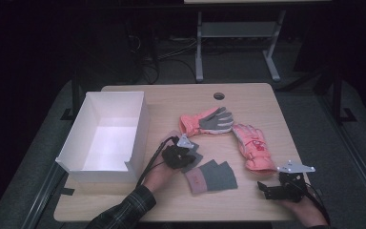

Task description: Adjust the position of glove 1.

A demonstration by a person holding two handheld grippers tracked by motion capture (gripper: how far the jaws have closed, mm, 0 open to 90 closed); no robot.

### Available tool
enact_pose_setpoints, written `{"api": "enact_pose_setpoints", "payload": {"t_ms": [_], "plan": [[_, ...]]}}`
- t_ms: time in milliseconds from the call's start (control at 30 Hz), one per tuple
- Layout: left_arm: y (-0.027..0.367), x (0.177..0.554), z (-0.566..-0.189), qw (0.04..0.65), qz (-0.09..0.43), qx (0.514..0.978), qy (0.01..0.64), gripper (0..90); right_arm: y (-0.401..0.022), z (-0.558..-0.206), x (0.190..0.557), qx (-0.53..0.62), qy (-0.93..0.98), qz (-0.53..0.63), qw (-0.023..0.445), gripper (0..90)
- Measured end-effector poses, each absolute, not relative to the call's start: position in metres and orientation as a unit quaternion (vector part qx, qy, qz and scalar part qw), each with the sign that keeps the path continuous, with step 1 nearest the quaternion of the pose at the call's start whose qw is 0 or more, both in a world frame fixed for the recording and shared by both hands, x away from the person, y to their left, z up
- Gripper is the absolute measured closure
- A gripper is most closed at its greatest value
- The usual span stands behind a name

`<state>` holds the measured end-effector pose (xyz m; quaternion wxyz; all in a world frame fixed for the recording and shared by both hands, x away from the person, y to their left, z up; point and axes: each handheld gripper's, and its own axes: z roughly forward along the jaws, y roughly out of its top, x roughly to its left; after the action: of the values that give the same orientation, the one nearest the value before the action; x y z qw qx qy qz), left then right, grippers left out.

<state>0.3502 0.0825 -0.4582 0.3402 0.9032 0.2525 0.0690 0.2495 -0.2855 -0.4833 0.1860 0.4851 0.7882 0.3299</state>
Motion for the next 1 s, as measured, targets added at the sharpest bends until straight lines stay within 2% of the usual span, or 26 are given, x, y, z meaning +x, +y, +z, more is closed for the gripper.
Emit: {"api": "enact_pose_setpoints", "payload": {"t_ms": [200, 800, 1000], "plan": [[0.073, 0.354, -0.459, 0.341, 0.070, 0.903, 0.251, 89.8, -0.286, -0.483, 0.250, 0.485, 0.788, 0.330, 0.186, 0.3], [0.006, 0.386, -0.464, 0.371, 0.056, 0.894, 0.246, 89.8, -0.286, -0.483, 0.250, 0.484, 0.789, 0.330, 0.186, 0.3], [0.019, 0.386, -0.449, 0.387, 0.069, 0.885, 0.249, 89.8, -0.286, -0.483, 0.250, 0.484, 0.789, 0.330, 0.185, 0.3]]}}
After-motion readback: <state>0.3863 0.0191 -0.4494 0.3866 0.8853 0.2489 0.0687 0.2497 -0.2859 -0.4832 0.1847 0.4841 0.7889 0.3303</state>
